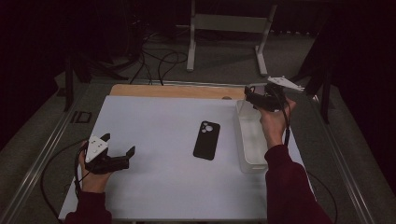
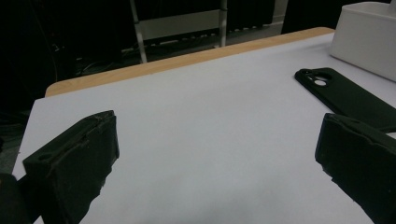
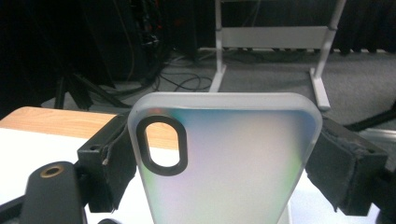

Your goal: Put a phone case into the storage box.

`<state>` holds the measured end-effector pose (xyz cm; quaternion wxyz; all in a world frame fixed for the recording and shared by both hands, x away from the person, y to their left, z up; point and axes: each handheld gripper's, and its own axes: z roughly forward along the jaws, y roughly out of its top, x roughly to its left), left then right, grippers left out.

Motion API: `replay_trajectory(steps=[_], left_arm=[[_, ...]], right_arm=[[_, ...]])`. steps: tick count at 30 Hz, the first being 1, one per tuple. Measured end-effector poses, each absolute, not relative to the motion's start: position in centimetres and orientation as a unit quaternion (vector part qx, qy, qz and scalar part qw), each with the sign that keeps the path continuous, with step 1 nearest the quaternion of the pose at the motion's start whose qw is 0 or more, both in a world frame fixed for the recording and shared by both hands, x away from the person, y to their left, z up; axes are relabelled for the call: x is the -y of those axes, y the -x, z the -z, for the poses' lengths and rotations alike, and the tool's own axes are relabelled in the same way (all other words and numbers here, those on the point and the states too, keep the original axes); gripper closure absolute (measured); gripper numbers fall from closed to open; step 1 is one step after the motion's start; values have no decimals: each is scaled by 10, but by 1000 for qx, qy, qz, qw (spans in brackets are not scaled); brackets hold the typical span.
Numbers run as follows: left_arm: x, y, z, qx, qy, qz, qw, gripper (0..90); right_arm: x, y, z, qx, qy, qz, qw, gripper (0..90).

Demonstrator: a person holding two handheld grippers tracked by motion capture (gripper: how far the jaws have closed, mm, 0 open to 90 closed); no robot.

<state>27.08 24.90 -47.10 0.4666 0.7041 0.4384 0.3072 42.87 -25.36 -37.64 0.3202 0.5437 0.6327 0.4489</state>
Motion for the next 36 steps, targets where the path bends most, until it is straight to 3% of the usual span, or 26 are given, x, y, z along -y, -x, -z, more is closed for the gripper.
replay_trajectory(steps=[36], left_arm=[[-248, -265, 469, -439, -696, -304, 480, 1]], right_arm=[[248, -459, 408, -636, -589, -391, 310, 165]])
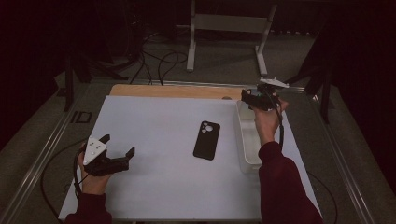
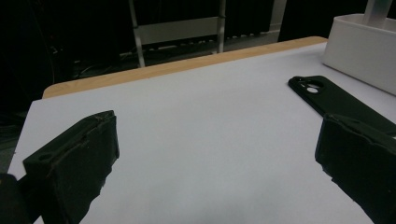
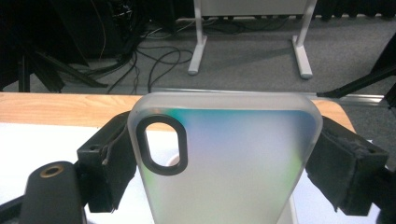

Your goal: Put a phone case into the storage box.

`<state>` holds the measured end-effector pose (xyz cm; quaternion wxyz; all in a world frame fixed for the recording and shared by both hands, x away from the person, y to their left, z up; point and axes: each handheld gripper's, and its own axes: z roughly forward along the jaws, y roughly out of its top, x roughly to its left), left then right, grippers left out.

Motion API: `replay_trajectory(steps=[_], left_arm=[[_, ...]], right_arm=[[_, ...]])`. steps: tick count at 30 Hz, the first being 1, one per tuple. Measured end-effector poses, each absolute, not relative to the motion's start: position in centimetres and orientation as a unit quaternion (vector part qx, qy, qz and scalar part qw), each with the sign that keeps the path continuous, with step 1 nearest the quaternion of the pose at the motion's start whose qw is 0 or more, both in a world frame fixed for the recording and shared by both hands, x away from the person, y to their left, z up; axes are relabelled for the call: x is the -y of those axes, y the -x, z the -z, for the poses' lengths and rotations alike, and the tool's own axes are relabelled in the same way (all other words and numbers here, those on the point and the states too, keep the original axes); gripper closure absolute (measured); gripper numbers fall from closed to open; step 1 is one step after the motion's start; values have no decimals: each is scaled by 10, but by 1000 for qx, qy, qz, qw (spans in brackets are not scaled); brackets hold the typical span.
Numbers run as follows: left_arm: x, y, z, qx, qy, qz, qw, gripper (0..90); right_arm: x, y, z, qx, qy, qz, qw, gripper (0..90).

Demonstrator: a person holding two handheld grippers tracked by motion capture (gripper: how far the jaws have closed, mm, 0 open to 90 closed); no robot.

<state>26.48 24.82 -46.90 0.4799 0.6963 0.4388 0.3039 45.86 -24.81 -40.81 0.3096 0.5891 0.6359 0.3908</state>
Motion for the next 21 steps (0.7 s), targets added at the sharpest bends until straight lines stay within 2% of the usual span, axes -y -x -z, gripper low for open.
replay_trajectory(steps=[21], left_arm=[[-249, -264, 467, -439, -693, -306, 483, 1]], right_arm=[[246, -464, 431, -656, -600, -357, 287, 163]])
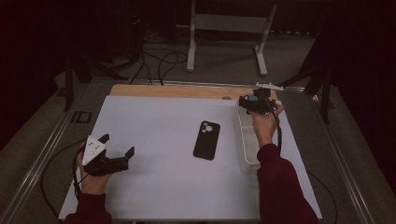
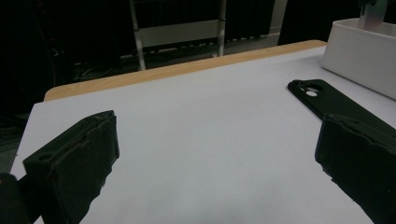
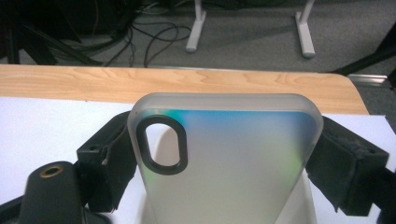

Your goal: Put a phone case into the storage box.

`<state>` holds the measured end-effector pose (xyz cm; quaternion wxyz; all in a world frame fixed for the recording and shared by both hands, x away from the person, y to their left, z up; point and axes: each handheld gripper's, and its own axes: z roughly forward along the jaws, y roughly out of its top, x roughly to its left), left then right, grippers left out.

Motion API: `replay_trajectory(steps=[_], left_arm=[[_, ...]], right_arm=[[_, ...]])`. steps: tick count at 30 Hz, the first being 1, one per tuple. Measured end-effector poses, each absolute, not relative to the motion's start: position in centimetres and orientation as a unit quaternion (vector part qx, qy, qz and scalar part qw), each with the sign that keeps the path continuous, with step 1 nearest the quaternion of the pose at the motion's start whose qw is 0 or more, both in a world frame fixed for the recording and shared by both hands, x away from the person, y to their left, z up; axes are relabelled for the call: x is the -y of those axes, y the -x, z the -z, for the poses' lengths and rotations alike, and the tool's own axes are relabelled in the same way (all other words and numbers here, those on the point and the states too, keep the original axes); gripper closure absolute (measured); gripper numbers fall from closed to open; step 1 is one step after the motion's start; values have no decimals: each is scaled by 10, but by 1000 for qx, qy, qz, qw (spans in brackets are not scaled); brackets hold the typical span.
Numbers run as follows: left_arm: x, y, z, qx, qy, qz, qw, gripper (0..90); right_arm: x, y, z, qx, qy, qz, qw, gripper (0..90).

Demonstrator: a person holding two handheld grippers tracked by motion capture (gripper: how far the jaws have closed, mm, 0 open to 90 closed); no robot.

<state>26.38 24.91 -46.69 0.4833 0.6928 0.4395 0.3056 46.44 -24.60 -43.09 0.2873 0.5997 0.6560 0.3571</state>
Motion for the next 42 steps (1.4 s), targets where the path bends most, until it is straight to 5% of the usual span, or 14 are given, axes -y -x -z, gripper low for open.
replay_trajectory(steps=[42], left_arm=[[-247, -263, 467, -439, -691, -299, 491, 1]], right_arm=[[256, -474, 431, -638, -608, -371, 293, 73]])
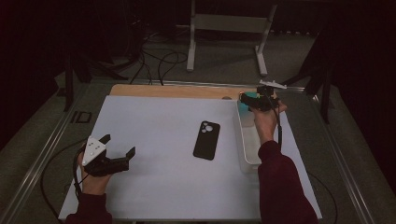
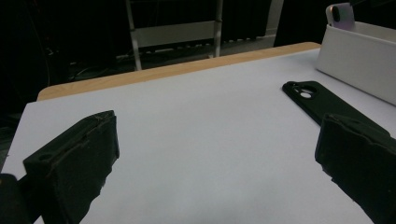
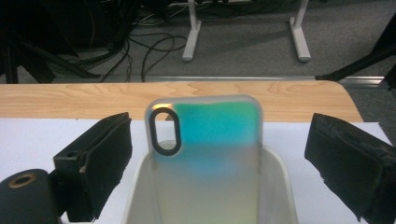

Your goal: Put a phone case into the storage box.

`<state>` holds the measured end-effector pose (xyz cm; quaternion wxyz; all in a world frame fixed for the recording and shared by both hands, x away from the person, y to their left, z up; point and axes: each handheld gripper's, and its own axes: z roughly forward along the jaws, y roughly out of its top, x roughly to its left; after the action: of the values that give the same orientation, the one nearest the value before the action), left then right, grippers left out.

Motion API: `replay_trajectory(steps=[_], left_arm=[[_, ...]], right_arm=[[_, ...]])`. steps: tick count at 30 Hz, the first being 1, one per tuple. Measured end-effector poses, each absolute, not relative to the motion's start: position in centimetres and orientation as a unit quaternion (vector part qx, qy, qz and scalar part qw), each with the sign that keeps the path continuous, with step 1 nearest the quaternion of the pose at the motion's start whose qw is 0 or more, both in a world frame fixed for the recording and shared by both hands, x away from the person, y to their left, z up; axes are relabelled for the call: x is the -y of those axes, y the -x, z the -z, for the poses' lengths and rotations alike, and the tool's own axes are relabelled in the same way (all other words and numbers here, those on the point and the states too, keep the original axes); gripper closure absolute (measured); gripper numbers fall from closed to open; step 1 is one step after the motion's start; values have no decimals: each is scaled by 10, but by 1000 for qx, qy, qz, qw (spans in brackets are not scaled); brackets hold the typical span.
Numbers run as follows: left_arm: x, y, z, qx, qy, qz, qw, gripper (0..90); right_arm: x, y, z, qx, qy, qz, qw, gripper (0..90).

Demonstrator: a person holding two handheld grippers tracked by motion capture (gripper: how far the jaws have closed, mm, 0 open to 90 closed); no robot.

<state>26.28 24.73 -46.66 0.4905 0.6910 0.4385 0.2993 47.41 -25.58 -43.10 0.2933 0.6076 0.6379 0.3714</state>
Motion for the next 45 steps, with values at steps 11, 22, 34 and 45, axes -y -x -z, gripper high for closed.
replay_trajectory(steps=[11, 22, 34, 45], left_arm=[[-245, -264, 468, -437, -696, -297, 487, 1], [-242, -265, 469, -436, -697, -287, 492, 1], [-241, -266, 470, -437, -698, -282, 492, 1], [-239, -268, 472, -438, -702, -278, 489, 1]], right_arm=[[243, -454, 422, -666, -564, -405, 273, 89], [240, -425, 419, -686, -521, -435, 262, 88], [233, -384, 413, -702, -482, -464, 246, 84], [224, -346, 417, -714, -447, -485, 236, 84]])
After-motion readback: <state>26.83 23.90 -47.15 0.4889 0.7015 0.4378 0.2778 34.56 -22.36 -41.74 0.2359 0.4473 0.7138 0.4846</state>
